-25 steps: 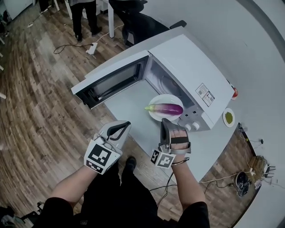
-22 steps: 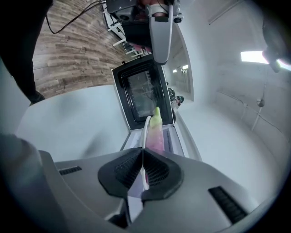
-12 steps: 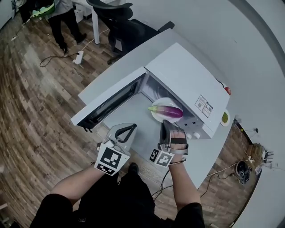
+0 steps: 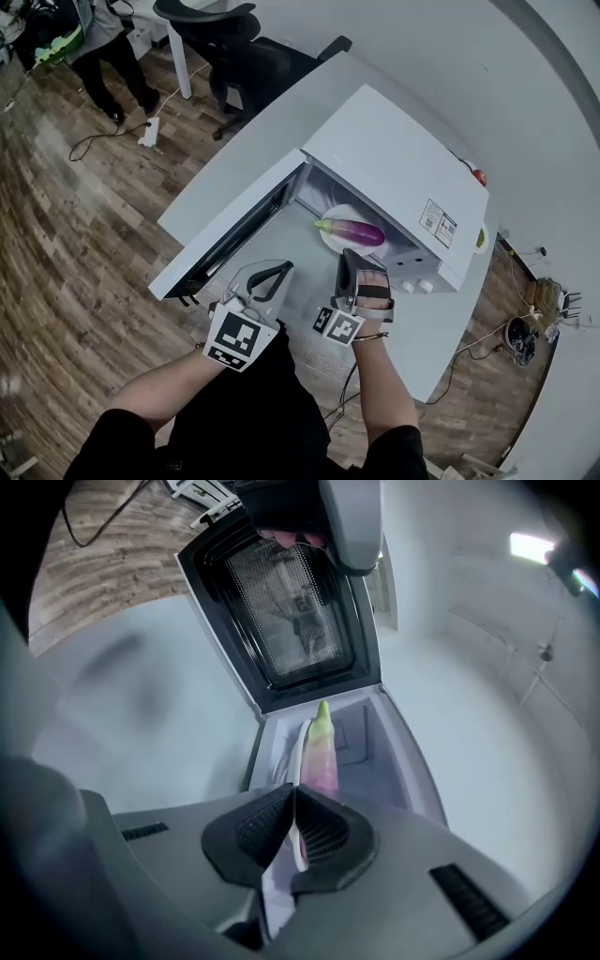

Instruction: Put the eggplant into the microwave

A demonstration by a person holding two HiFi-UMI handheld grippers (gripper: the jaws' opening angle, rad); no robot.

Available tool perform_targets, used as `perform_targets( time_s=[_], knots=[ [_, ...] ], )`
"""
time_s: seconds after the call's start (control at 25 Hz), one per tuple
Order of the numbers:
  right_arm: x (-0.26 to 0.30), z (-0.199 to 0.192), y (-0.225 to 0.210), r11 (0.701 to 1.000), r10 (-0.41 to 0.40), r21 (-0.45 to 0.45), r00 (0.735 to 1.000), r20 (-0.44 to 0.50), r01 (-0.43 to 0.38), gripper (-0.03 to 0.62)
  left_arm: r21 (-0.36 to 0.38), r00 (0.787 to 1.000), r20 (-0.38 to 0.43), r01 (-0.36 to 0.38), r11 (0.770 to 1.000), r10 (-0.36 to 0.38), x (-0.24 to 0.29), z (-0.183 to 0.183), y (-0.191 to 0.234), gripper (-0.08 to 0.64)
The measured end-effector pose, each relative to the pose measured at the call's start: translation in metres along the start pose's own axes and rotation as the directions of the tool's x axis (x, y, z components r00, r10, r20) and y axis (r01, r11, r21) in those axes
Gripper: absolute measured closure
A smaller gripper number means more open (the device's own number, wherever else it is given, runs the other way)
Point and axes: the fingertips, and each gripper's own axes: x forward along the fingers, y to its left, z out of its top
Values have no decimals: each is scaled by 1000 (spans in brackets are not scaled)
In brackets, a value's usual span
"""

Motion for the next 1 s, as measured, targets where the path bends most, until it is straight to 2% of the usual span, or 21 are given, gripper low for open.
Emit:
perform_targets(
  time_s=[0.76, 1.0],
  knots=[
    [58, -27, 15, 998, 32, 49, 995, -97, -27, 571, 1, 999, -43, 9, 1000, -9, 43, -12, 17, 552],
    [73, -34, 19, 997, 79, 29, 988, -132, -76, 568, 6, 999, -50, -2, 1000, 2, 49, -8, 21, 552]
  ],
)
